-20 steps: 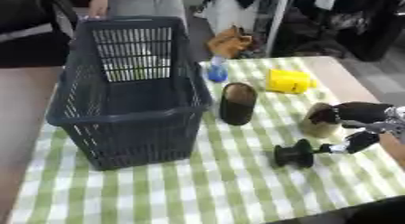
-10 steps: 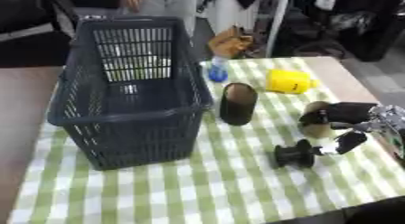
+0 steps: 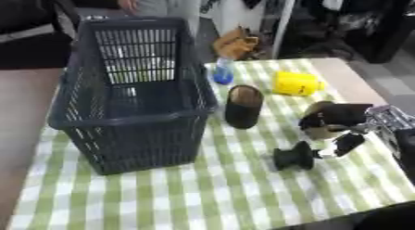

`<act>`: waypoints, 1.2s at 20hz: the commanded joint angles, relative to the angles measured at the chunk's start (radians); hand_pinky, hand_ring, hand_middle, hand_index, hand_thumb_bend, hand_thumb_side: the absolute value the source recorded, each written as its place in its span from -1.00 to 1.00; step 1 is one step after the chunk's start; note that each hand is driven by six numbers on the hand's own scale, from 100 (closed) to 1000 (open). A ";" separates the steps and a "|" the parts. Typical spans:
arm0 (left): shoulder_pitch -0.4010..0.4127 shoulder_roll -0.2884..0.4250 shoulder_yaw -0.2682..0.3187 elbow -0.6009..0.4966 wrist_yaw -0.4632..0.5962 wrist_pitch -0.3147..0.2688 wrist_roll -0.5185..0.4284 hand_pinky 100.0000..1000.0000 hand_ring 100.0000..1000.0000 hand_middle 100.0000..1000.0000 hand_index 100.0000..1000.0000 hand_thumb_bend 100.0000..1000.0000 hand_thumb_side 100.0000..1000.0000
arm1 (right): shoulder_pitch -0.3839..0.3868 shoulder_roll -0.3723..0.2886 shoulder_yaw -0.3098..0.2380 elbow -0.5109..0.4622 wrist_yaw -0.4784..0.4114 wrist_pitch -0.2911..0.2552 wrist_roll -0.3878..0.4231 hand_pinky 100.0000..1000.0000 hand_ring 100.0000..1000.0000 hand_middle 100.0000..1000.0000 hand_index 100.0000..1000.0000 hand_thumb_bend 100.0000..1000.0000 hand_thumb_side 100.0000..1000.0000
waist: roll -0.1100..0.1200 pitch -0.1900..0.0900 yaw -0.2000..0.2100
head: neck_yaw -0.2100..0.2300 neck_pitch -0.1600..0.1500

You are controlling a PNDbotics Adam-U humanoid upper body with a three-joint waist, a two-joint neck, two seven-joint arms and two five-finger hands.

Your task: Pick up objects on the table and place them in the box.

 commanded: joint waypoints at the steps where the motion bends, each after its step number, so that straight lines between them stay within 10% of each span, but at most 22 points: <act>1: -0.011 0.008 -0.001 -0.010 0.003 -0.002 -0.003 -0.36 0.54 0.40 0.56 -0.28 0.84 | -0.015 -0.010 0.013 0.012 0.029 -0.006 0.007 0.67 0.77 0.74 0.87 -0.20 0.78 | 0.015 -0.002 0.002 | -0.001 0.005; 24: -0.010 0.010 0.001 -0.009 0.002 -0.003 -0.004 -0.36 0.54 0.40 0.56 -0.28 0.84 | -0.005 -0.120 -0.007 -0.201 -0.120 -0.005 0.022 0.70 0.77 0.74 0.86 -0.22 0.51 | 0.013 -0.004 -0.001 | 0.003 0.005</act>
